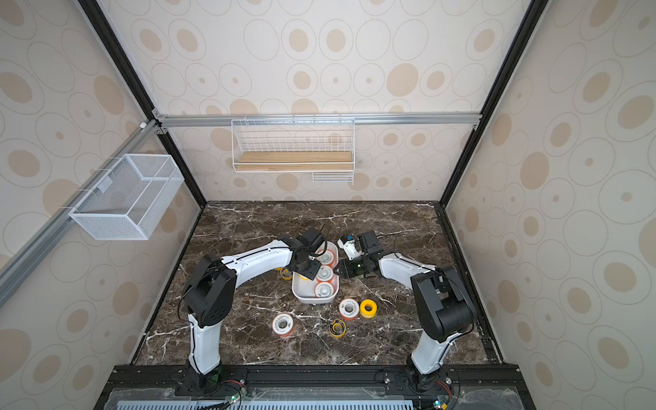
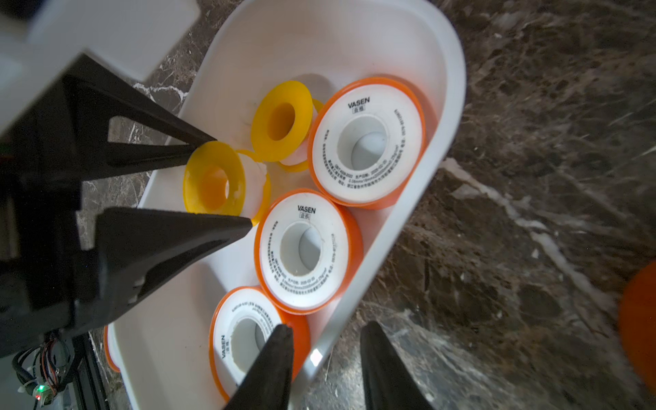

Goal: Put the sealing tape into the storage box
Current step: Place the sealing tape in the storage box.

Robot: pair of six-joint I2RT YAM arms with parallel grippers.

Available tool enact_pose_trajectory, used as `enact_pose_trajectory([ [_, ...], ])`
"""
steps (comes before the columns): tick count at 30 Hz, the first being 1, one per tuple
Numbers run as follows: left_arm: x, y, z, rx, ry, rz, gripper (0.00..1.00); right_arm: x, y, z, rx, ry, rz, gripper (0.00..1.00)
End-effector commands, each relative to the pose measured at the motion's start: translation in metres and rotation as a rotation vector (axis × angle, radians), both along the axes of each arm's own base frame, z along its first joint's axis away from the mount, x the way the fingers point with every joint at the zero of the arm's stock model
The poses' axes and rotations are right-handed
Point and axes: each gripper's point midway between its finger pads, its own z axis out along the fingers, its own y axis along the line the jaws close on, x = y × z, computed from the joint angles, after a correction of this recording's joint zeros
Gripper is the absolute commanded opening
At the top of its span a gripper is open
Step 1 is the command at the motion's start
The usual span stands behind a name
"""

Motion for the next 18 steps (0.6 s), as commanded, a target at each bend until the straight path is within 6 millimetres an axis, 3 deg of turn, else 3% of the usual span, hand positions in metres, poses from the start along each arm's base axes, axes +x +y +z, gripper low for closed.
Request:
enact_pose_trajectory([
  [1, 0.0084, 0.0058, 0.0023, 0.025, -0.001, 0.01, 0.63, 0.0, -0.0009, -0.0051, -0.029, 0.009, 0.004, 0.36],
  [18, 0.0139, 0.0057, -0.0046, 0.006, 0.019, 0.026, 0.7, -0.0012, -0.0007, -0.0057, -0.035, 0.01, 0.008, 0.38],
])
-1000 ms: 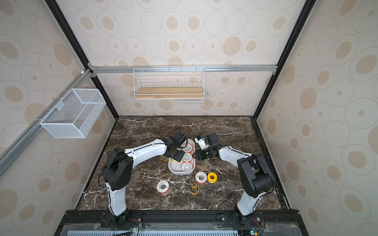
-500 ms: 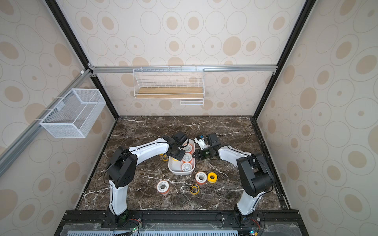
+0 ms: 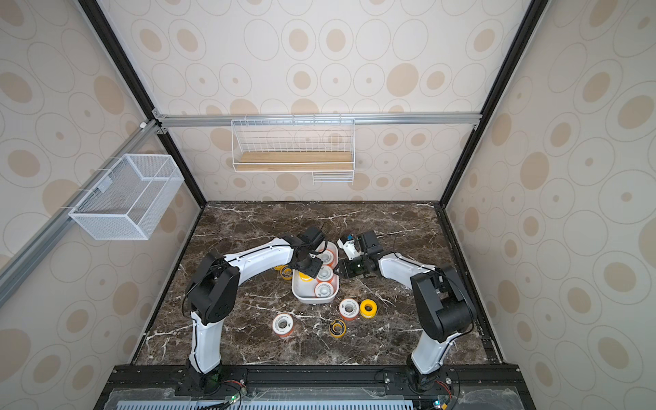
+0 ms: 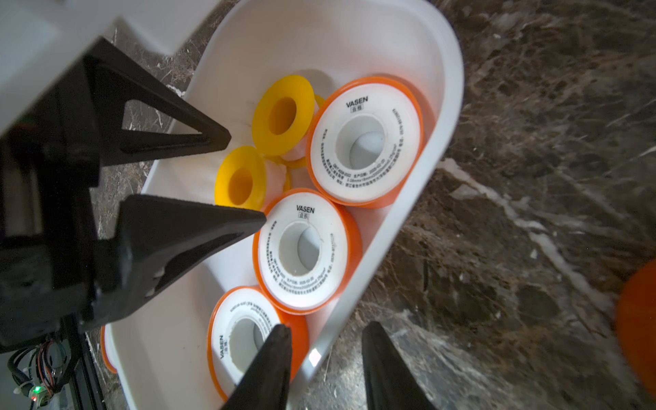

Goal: Put the sealing tape into the storage box
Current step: Place the sealing tape in the storage box.

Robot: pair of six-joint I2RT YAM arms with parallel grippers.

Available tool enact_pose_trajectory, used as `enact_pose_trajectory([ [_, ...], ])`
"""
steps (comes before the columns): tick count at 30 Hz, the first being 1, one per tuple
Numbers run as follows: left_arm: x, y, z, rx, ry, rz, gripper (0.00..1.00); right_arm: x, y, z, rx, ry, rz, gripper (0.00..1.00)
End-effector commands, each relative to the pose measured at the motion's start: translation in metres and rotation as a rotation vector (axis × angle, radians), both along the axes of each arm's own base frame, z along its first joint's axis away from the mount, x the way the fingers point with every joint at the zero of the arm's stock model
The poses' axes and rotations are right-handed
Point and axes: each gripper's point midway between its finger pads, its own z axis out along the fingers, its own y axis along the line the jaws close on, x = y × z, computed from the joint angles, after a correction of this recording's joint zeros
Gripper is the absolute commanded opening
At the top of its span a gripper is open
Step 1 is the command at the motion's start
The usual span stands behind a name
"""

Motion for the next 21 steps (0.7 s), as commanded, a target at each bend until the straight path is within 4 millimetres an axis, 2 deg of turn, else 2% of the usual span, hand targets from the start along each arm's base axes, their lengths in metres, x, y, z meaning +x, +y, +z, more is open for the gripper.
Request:
enact_pose_trajectory([
  [1, 0.005, 0.009, -0.002, 0.028, 0.013, 0.017, 0.7, -0.001, -0.001, -0.006, -0.029, 0.014, 0.006, 0.38],
  [5, 0.005, 0.01, 0.002, 0.029, 0.002, 0.018, 0.69, -0.001, -0.001, -0.004, -0.029, 0.009, 0.008, 0.38],
  [9, 0.005, 0.01, 0.019, 0.007, -0.024, 0.017, 0.69, -0.001, -0.002, -0.001, -0.027, -0.006, 0.005, 0.41],
  [15, -0.002, 0.017, 0.061, -0.053, -0.104, 0.023, 0.74, -0.002, -0.004, 0.007, -0.021, -0.047, 0.004, 0.46],
  [21, -0.021, 0.043, 0.104, -0.097, -0.221, 0.061, 0.78, -0.001, -0.012, 0.012, -0.043, -0.089, -0.012, 0.51],
])
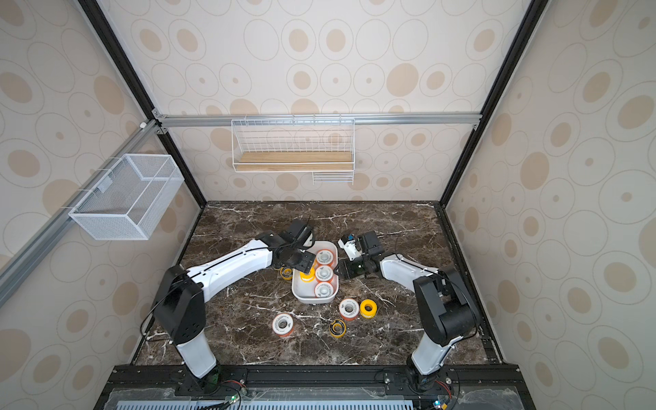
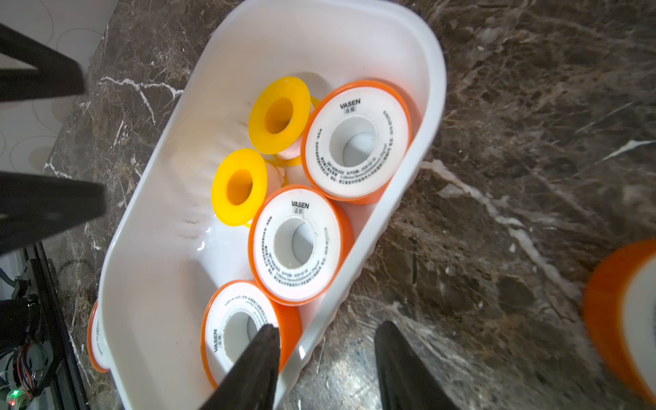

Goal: Put the sealing tape into the storage box
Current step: Place the sealing tape in the storage box, then pick up the sealing tape at the center of the board.

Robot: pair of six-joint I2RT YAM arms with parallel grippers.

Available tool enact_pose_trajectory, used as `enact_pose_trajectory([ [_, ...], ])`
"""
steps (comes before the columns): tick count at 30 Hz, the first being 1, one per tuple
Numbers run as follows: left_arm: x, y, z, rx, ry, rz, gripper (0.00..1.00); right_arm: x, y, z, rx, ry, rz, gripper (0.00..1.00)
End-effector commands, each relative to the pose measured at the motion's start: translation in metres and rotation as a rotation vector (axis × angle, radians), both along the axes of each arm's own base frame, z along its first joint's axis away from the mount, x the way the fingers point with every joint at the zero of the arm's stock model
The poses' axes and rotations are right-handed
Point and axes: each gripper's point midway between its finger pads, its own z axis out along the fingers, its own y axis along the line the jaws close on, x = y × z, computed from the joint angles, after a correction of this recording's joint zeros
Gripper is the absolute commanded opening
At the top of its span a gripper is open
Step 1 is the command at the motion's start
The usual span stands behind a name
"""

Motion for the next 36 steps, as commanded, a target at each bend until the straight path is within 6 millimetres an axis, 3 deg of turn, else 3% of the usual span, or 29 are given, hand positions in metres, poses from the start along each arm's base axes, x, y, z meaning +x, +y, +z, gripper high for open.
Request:
enact_pose_trajectory([
  [1, -0.007, 0.023, 0.023, -0.017, -0.074, 0.052, 0.79, -0.001, -0.007, 0.007, -0.029, -0.052, -0.009, 0.51],
  [9, -0.029, 0.067, 0.049, -0.172, -0.169, 0.163, 0.81, 0.0, -0.038, 0.009, -0.163, -0.097, -0.091, 0.54],
  [21, -0.056, 0.137, 0.048, -0.236, -0.301, 0.365, 0.89, -0.035, -0.104, 0.006, -0.4, -0.011, -0.291, 0.6],
  [30, -0.059, 0.146, 0.051, -0.235, -0.34, 0.4, 0.92, -0.077, -0.137, -0.015, -0.479, 0.13, -0.407, 0.71],
  [36, -0.061, 0.149, 0.054, -0.233, -0.356, 0.405, 0.92, -0.092, -0.141, -0.022, -0.48, 0.167, -0.406, 0.72],
])
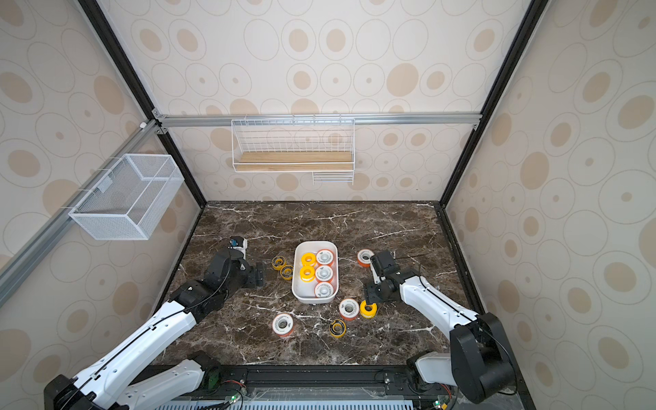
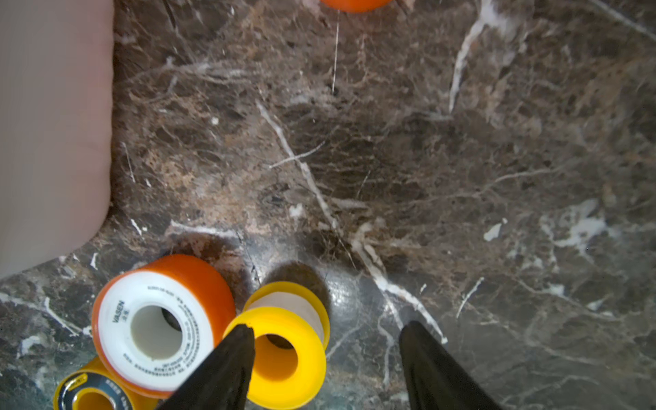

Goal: Put the sealing tape into the storage box
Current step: Pick up the sealing tape at the center of the board.

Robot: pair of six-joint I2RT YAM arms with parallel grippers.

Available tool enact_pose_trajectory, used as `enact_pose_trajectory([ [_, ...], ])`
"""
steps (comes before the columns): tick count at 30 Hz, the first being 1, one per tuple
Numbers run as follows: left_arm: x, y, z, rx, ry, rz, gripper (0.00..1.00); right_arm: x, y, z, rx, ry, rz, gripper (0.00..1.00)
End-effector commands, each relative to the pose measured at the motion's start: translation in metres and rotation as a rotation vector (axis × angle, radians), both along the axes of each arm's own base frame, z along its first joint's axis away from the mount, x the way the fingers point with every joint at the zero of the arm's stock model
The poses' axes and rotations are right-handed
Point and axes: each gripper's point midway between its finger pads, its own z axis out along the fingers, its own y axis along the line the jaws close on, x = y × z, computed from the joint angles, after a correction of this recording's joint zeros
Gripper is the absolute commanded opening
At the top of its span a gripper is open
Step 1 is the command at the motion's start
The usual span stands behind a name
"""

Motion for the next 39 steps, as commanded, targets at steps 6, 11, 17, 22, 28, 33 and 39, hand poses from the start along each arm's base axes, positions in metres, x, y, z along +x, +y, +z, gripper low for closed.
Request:
enact_pose_trajectory([
  [6, 0.001, 0.007, 0.007, -0.009, -0.035, 0.031, 0.92, -0.025, 0.004, -0.005, 0.009, 0.093, 0.063, 0.74],
  [11, 0.001, 0.006, 0.005, -0.01, -0.03, 0.031, 0.92, -0.035, 0.01, -0.005, 0.002, 0.103, 0.12, 0.75],
  [17, 0.003, 0.003, 0.004, -0.014, -0.024, 0.02, 0.92, -0.046, 0.01, -0.004, -0.015, 0.116, 0.143, 0.77],
  [22, 0.004, 0.002, 0.001, -0.012, -0.017, 0.019, 0.92, -0.056, 0.011, -0.009, -0.022, 0.138, 0.17, 0.81],
  [28, 0.004, 0.002, -0.002, -0.008, -0.01, 0.019, 0.92, -0.059, 0.014, -0.017, -0.05, 0.165, 0.178, 0.81],
  [33, 0.004, 0.002, -0.001, -0.006, -0.013, 0.02, 0.92, -0.057, 0.013, -0.024, -0.088, 0.176, 0.173, 0.81],
  [39, 0.005, 0.002, -0.003, -0.002, -0.009, 0.02, 0.92, -0.049, 0.011, -0.031, -0.116, 0.167, 0.147, 0.81],
])
